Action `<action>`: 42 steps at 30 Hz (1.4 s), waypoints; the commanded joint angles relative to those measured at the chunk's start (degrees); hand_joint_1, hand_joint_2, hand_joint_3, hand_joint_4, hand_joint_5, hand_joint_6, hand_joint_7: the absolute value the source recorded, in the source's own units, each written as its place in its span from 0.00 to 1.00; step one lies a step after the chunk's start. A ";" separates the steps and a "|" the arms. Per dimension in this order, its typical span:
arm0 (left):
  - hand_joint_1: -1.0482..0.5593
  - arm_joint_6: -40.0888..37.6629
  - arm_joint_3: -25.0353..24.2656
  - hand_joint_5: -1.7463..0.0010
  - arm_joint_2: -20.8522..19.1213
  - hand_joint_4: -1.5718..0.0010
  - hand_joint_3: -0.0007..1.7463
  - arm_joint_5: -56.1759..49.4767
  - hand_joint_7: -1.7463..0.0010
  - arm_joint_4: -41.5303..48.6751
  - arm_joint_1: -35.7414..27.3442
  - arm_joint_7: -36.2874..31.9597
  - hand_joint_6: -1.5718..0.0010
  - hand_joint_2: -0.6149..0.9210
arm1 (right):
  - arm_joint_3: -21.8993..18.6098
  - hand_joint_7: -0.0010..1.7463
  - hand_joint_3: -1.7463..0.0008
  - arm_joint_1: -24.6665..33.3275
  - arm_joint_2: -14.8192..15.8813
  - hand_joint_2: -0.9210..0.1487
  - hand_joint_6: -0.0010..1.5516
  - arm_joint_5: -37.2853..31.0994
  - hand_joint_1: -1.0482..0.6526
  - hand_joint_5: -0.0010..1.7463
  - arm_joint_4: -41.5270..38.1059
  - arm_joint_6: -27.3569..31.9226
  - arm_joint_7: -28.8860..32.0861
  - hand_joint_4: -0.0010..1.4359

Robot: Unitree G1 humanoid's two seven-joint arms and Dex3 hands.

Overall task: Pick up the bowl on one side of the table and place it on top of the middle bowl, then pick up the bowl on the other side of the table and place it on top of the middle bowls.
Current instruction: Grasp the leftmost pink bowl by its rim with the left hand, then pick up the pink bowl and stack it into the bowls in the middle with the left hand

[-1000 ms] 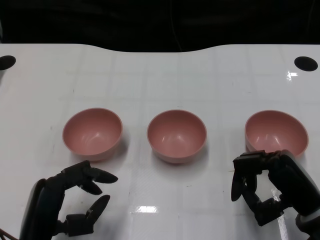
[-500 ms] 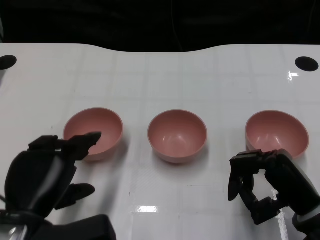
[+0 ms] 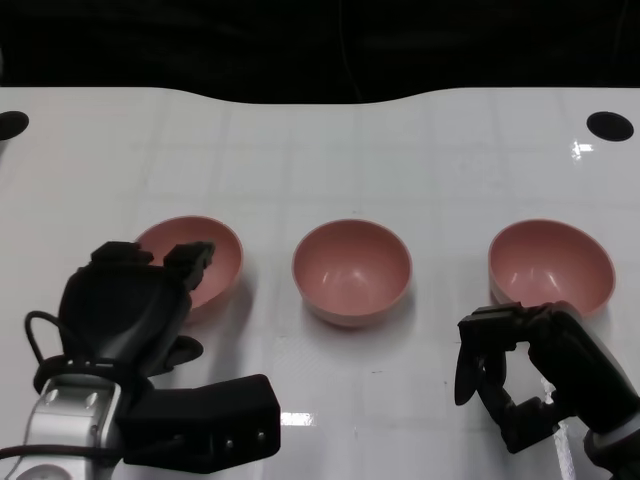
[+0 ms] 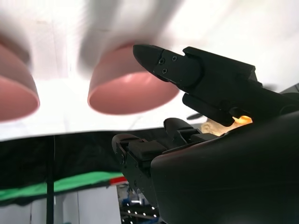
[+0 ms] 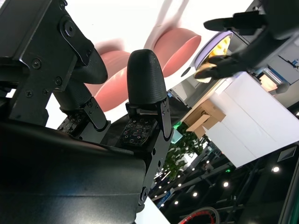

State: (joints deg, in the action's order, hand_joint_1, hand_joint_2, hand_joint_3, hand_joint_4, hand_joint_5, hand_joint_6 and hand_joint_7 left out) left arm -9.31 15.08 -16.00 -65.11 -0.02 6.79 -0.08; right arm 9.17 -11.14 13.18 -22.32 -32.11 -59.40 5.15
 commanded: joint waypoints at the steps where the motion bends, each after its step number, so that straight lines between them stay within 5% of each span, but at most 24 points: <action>1: 0.31 -2.67 1.87 0.78 0.10 0.73 0.01 -0.91 0.99 4.07 3.01 -0.67 0.73 1.00 | -0.39 0.80 0.00 0.69 0.53 0.80 0.62 0.28 0.71 1.00 0.93 0.41 0.16 0.73; 10: 0.31 -9.13 8.67 0.83 1.28 0.55 0.06 -1.98 0.98 19.24 12.17 0.87 0.65 1.00 | -0.30 0.80 0.00 0.77 0.55 0.79 0.61 0.00 0.72 1.00 1.07 0.51 0.42 0.72; 16: 0.45 -4.77 11.37 0.80 -0.35 0.42 0.08 0.66 0.93 29.31 16.84 -4.40 0.47 1.00 | -0.22 0.80 0.00 0.73 0.46 0.79 0.61 0.14 0.72 1.00 1.03 0.50 0.37 0.72; 18: 0.44 -1.32 11.33 0.28 -0.76 0.50 0.06 2.83 0.92 32.45 17.84 -8.94 0.32 1.00 | -0.21 0.80 0.00 0.74 0.42 0.80 0.61 0.00 0.73 1.00 1.13 0.62 0.44 0.72; 20: 0.44 1.14 11.53 0.06 -1.18 0.47 0.07 4.14 0.90 34.48 18.51 -13.56 0.25 1.00 | -0.25 0.80 0.00 0.68 0.31 0.80 0.61 -0.10 0.73 1.00 1.13 0.79 0.57 0.72; 21: 0.45 2.03 11.47 0.03 -1.43 0.46 0.08 4.72 0.90 34.41 18.58 -15.06 0.24 1.00 | -0.28 0.80 0.00 0.60 0.28 0.80 0.61 -0.21 0.73 1.00 1.06 0.77 0.70 0.72; 25: 0.44 2.85 11.69 0.00 -2.62 0.46 0.08 5.48 0.91 31.22 18.46 -16.75 0.28 1.00 | -0.16 0.80 0.00 0.28 0.08 0.80 0.62 -0.55 0.75 1.00 0.61 0.68 1.03 0.72; 27: 0.46 2.98 11.73 0.00 -3.16 0.48 0.06 5.33 0.61 29.02 18.17 -17.37 0.38 1.00 | -0.08 0.80 0.00 0.22 0.00 0.80 0.62 -0.88 0.75 1.00 0.57 0.82 1.17 0.72; 28: 0.46 3.75 11.44 0.00 -3.61 0.48 0.06 5.70 0.54 27.26 18.02 -17.77 0.42 1.00 | -0.01 0.80 0.00 0.14 -0.06 0.80 0.62 -0.95 0.75 1.00 0.48 0.87 1.15 0.72; 32: 0.47 4.78 10.75 0.00 -5.03 0.49 0.02 6.12 0.67 21.05 18.09 -17.94 0.38 1.00 | 0.12 0.80 0.00 0.15 -0.28 0.81 0.62 -0.59 0.76 1.00 0.68 1.47 0.80 0.72; 37: 0.48 5.66 10.49 0.00 -5.37 0.48 0.01 6.54 0.70 17.13 18.81 -17.73 0.35 1.00 | 0.11 0.80 0.00 0.16 -0.21 0.82 0.62 -0.69 0.77 1.00 0.92 1.48 0.89 0.73; 38: 0.49 6.31 10.44 0.00 -5.22 0.46 0.02 6.90 0.47 16.50 19.24 -17.78 0.41 0.99 | 0.10 0.80 0.00 0.14 -0.13 0.82 0.62 -0.81 0.77 1.00 0.93 1.32 0.98 0.73; 39: 0.50 7.50 10.68 0.00 -4.84 0.45 0.02 7.35 0.38 16.25 20.13 -17.83 0.45 0.99 | 0.13 0.80 0.00 0.10 -0.06 0.82 0.62 -0.67 0.77 1.00 0.71 1.07 0.90 0.73; 40: 0.50 8.31 10.95 0.00 -4.44 0.45 0.03 7.64 0.36 16.15 20.86 -17.78 0.45 0.99 | 0.14 0.80 0.00 0.04 0.03 0.82 0.62 -0.63 0.77 1.00 0.48 0.81 0.88 0.72; 42: 0.47 9.26 11.52 0.00 -3.33 0.44 0.06 7.80 0.49 16.65 22.16 -17.61 0.41 0.99 | 0.10 0.80 0.00 -0.06 0.17 0.82 0.62 -0.73 0.77 1.00 0.17 0.52 0.98 0.72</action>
State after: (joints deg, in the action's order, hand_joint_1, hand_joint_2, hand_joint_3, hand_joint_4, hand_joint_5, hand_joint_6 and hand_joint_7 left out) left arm -0.53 26.55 -19.52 -57.87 17.24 27.17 -17.43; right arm 9.53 -10.85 12.76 -23.25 -31.66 -58.07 5.62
